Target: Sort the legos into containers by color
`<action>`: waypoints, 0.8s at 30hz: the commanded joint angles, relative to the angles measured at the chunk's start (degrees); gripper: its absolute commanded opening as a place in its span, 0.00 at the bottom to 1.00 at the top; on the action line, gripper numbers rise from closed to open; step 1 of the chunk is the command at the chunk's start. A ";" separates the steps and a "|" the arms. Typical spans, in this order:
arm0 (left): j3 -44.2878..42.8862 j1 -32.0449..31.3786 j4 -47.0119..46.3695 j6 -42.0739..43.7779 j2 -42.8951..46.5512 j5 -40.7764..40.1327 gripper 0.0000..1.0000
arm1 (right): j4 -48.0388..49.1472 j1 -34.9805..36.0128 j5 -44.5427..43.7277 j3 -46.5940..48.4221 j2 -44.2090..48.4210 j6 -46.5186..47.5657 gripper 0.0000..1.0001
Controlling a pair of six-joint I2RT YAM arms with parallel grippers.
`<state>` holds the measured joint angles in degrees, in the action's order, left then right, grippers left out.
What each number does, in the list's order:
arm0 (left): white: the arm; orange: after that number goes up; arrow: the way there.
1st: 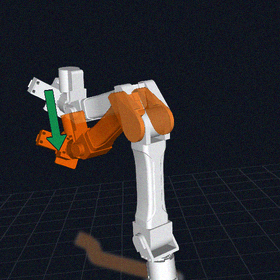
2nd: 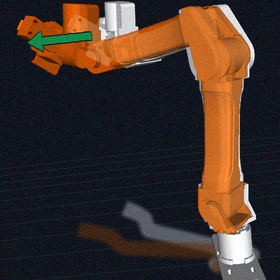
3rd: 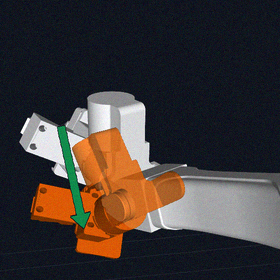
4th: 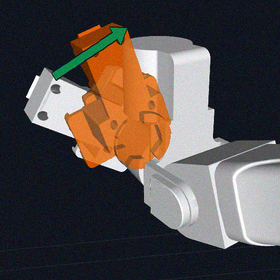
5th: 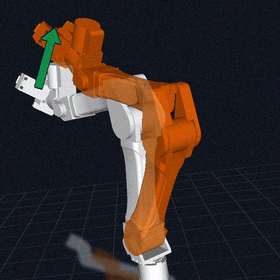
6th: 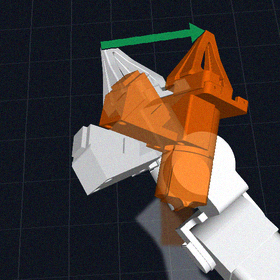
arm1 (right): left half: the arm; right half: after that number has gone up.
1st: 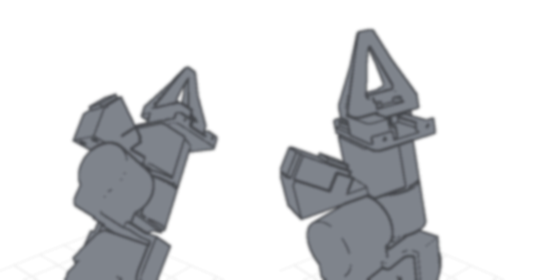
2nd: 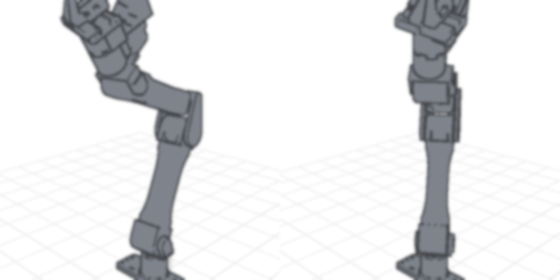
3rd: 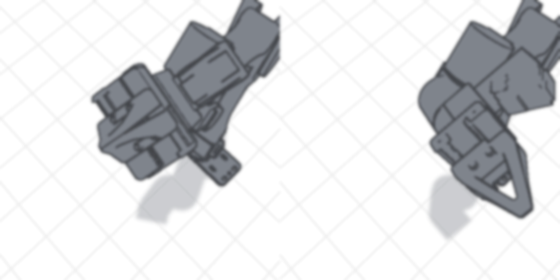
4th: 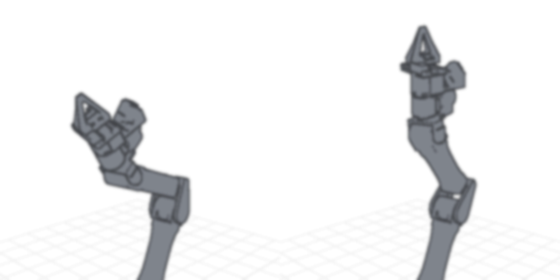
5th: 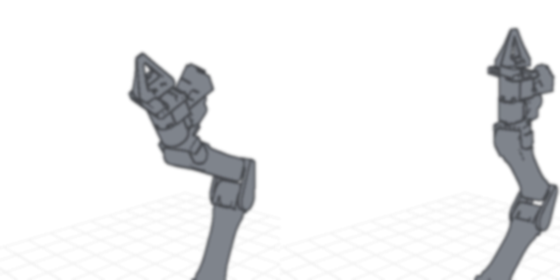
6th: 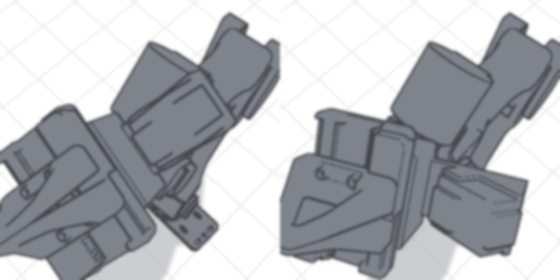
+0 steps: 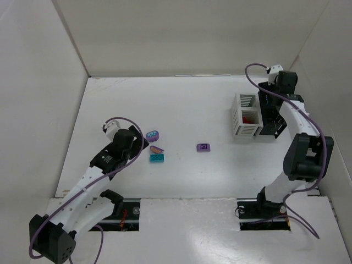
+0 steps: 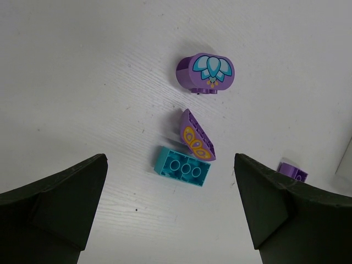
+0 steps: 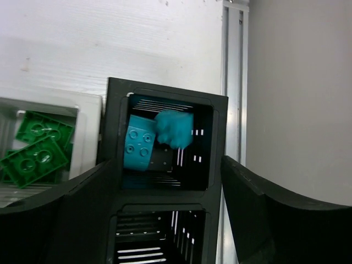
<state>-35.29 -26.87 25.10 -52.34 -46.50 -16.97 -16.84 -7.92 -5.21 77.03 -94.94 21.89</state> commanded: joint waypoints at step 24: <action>0.57 0.33 -0.76 -1.36 1.85 1.16 0.99 | 9.61 50.95 19.80 -21.57 16.81 12.40 0.84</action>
<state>-35.20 -26.87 22.96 -52.01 -46.50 -13.76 -13.19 36.99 12.64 56.95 -76.84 36.56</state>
